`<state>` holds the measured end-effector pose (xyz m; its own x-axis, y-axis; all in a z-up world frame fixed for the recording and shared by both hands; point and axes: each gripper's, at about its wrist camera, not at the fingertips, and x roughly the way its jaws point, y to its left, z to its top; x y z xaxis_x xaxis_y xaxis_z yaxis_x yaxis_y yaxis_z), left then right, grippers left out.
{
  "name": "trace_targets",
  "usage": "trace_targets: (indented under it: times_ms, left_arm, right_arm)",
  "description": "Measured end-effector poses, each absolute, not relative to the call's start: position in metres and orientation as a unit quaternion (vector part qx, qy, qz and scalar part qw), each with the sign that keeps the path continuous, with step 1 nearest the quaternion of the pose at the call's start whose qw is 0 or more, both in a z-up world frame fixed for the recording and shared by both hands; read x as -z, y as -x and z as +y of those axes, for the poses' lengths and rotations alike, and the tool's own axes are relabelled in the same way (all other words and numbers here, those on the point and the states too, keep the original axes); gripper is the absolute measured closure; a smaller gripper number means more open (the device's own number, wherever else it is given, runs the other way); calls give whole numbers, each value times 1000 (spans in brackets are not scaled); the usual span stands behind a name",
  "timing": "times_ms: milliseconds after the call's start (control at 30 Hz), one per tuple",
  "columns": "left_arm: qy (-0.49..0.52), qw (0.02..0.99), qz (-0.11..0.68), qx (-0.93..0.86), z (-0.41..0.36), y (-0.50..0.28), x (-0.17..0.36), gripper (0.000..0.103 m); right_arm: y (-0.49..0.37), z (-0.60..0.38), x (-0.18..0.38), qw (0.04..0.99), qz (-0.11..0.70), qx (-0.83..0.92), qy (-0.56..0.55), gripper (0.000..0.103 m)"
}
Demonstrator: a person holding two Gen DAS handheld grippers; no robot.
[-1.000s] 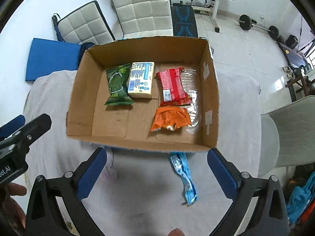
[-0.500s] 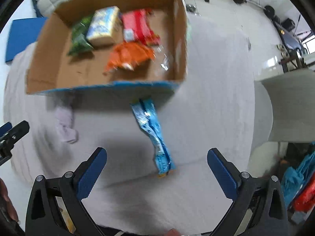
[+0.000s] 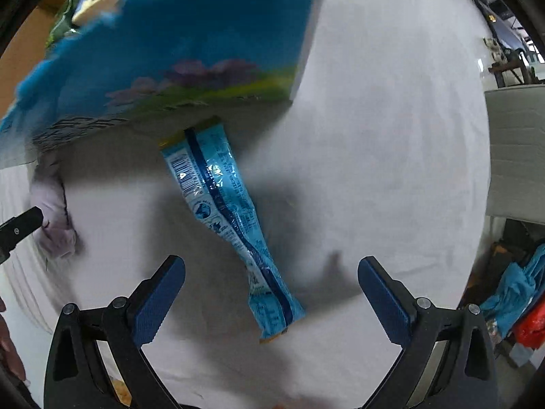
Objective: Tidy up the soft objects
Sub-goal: 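Grasp the lilac cloth with the left gripper while the right grasps the blue wrapper, then lower both held items into the box and open both grippers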
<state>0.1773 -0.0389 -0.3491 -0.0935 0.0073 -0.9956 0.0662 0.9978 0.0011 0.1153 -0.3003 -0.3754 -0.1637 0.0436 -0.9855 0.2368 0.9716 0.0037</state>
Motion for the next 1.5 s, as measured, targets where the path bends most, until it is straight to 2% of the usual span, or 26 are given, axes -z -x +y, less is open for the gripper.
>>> trace_targets:
  times_ms: [133,267,333,400,567,733,1233,1500]
  left_arm:
    - [-27,662,748,26,-43,-178,366,6]
    - [-26,650,759,29,-46,-179,382,7]
    - [-26,647,762,30,-47,-179,390,11]
    - [-18,645,763,39,-48,-179,396,30]
    - [-19,649,760,37,-50,-181,399,62]
    - [-18,649,760,35,-52,-177,397,69]
    - [0,669,740,64,-76,-104,363,70]
    - [11,705,702,106,-87,-87,297,70]
  right_arm:
    - [-117,-302,388,631,766,74,-98,2]
    - [-119,-304,394,630,766,76,-102,17]
    - [-122,-303,394,628,768,76,-101,27]
    - [-123,-302,396,623,772,79,-97,50]
    - [-127,-293,401,620,773,80,-103,72]
    - [-127,-287,399,619,775,78,-99,87]
    - [-88,-270,361,630,764,28,-138,92]
    - [-80,-258,296,663,732,-25,-154,93]
